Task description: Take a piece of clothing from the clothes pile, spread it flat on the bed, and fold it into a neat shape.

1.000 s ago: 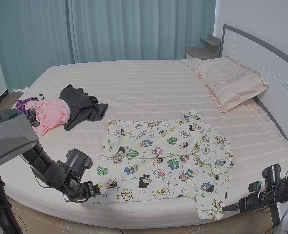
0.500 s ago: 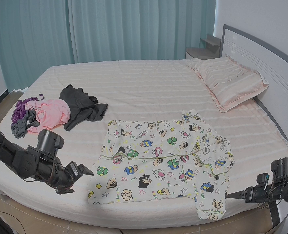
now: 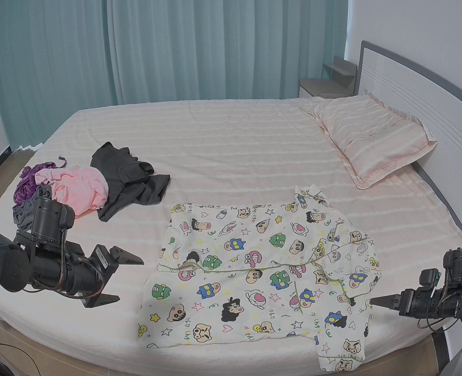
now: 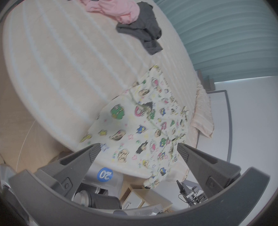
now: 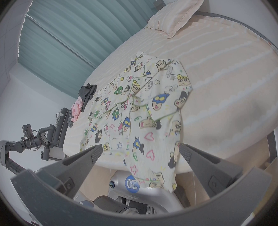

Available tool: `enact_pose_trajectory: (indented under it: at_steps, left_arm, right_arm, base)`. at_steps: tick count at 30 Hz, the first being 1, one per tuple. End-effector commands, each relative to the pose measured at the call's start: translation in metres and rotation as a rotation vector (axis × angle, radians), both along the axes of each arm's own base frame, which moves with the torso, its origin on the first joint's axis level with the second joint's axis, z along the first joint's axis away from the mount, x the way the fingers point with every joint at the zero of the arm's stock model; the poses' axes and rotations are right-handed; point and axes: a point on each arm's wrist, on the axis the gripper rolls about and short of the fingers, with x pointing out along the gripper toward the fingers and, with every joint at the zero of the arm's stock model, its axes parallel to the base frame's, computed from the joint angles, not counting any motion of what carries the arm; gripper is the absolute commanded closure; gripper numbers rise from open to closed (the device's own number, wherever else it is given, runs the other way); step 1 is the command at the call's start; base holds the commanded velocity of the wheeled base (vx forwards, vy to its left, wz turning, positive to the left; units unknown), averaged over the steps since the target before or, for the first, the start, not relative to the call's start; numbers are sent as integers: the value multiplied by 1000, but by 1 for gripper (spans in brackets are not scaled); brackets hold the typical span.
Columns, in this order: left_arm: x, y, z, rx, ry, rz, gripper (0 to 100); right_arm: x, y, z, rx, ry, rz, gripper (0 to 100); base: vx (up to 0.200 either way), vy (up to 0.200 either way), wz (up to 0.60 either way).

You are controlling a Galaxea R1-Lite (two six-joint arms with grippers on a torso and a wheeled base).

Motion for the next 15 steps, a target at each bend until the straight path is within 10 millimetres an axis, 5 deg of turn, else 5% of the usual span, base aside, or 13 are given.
enact_pose_trajectory:
  at_steps: [1,8,15]
  left_arm:
    - [-3,1,-2,-6,-41,2,0]
    - [2,-3,-14,-19,-31,10,0]
    - [5,-10,-20,-23,-10,-4,0]
  right_arm:
    - [-2,0,-1,2,8,-1,0]
    - [11,0,3,2,-29,-2,0]
    - [43,9,21,78,-102,-45,0]
  base:
    - [0,0,0]
    - [0,0,0]
    - [0,-200,0]
